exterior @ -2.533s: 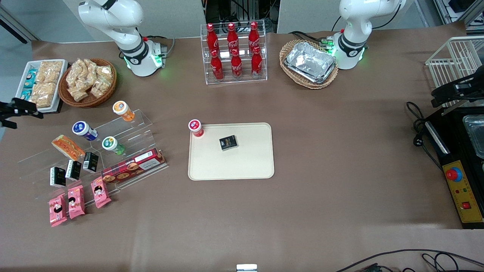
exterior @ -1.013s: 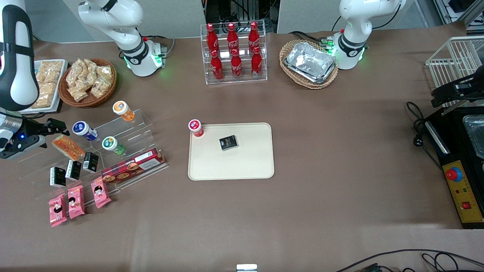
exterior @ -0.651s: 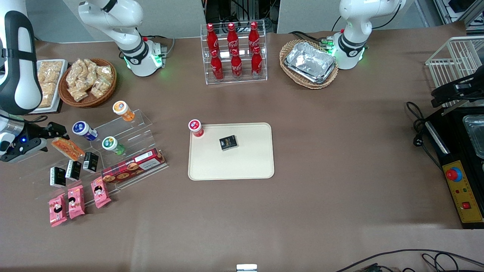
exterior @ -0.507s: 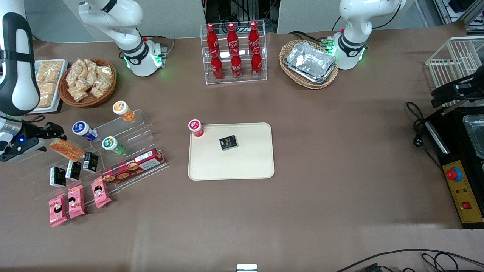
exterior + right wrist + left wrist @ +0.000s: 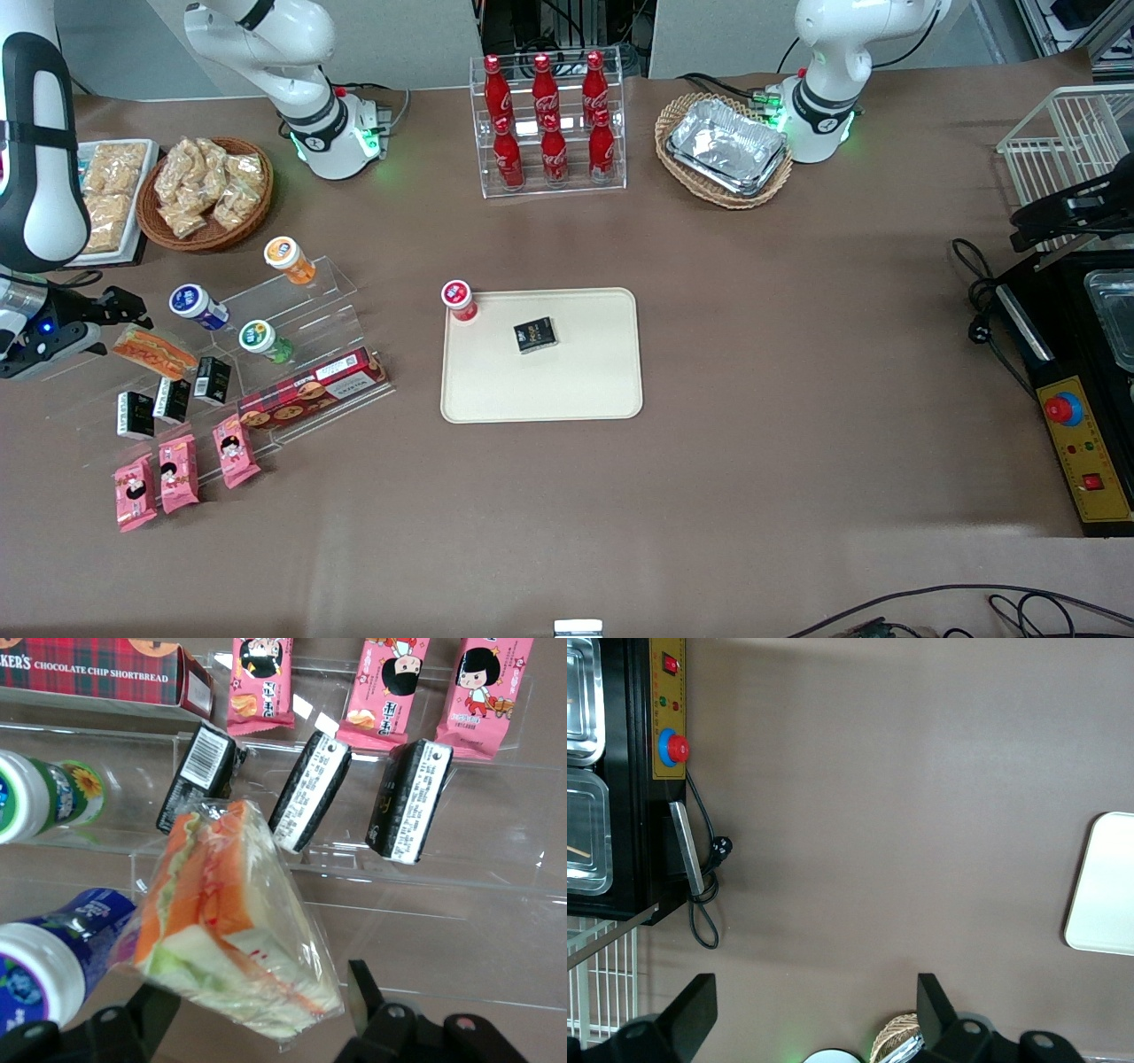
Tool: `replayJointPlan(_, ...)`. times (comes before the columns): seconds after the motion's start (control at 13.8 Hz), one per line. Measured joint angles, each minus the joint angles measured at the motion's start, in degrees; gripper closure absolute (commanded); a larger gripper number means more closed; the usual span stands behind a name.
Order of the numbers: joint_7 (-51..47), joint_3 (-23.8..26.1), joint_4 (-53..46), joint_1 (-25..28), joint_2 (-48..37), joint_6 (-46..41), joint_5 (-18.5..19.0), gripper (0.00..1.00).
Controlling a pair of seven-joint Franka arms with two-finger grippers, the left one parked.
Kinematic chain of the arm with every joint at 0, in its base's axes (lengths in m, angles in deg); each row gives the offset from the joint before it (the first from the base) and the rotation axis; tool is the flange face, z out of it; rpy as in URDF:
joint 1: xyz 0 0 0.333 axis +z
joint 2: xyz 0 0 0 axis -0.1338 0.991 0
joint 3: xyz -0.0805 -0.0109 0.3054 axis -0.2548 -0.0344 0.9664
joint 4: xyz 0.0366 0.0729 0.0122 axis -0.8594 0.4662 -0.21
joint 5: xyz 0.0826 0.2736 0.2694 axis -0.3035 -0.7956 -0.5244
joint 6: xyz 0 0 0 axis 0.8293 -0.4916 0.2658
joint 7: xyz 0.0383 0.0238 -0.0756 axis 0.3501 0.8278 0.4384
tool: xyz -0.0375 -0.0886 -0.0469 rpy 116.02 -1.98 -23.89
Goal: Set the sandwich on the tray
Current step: 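Lower the open right gripper around the wrapped sandwich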
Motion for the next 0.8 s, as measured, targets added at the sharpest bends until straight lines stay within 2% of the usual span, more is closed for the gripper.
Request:
replayJointPlan(0.36,0.0,0.6,0.0,0.3,0.1,0.6,-0.9,0.17)
replayJointPlan(0.65,0.0,1.0,0.0,1.7,0.2,1.4,-1.1,0.48)
replayJointPlan(0.8,0.5,1.0,0.0,2.0,0.2,1.4,-1.1,0.50)
